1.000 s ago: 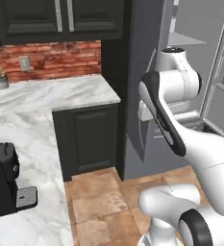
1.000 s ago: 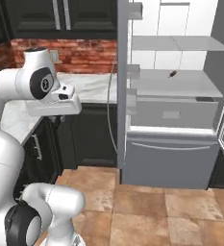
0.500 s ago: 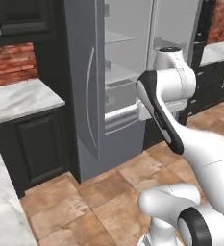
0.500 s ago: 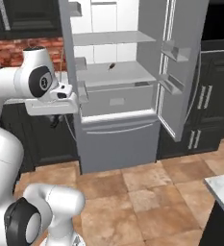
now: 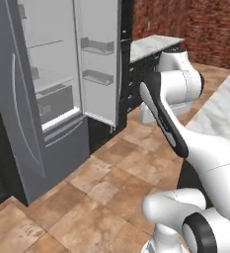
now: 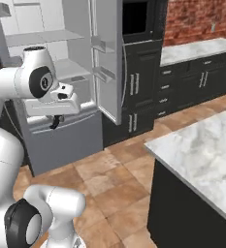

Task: Retrieve the butter from the fridge and place it on a plate on the dining table. Then retrieve the butter knife by the fridge and place it near the plate.

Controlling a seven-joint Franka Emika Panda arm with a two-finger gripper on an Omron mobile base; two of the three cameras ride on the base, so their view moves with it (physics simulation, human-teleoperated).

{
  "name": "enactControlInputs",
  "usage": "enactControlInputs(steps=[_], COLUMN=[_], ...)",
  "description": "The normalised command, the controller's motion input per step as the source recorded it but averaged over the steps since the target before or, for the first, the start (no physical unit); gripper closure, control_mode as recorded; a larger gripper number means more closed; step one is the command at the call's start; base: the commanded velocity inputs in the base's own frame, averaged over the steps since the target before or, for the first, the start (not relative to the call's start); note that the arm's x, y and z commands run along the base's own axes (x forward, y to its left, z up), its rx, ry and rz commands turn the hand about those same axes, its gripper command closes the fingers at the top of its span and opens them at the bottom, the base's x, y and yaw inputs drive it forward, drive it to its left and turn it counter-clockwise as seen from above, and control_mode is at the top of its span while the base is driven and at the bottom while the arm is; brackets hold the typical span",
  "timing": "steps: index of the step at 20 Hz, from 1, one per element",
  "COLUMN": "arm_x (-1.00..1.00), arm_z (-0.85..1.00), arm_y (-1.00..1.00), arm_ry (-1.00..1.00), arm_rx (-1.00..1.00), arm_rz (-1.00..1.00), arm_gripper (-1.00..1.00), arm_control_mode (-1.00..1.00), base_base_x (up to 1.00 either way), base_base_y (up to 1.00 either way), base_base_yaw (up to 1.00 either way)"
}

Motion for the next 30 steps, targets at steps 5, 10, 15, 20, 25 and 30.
enactControlInputs(steps=[5,10,15,20,25,30], arm_x=[0.0,0.0,0.0,0.0,0.0,0.0], arm_z=[0.0,0.0,0.0,0.0,0.0,0.0], arm_y=[0.0,0.0,0.0,0.0,0.0,0.0], arm_ry=[0.0,0.0,0.0,0.0,0.0,0.0], arm_rx=[0.0,0.0,0.0,0.0,0.0,0.0], arm_rz=[0.0,0.0,0.0,0.0,0.0,0.0], arm_gripper=[1.0,1.0,1.0,1.0,1.0,1.0], arm_control_mode=[1.0,1.0,1.0,1.0,1.0,1.0], base_base_x=[-0.18,-0.02,-0.19,-0.3,-0.33,-0.11], base_base_y=[-0.66,-0.86,-0.95,-0.98,-0.99,-1.0], base_base_yaw=[-0.54,-0.47,-0.44,-0.41,-0.39,-0.39])
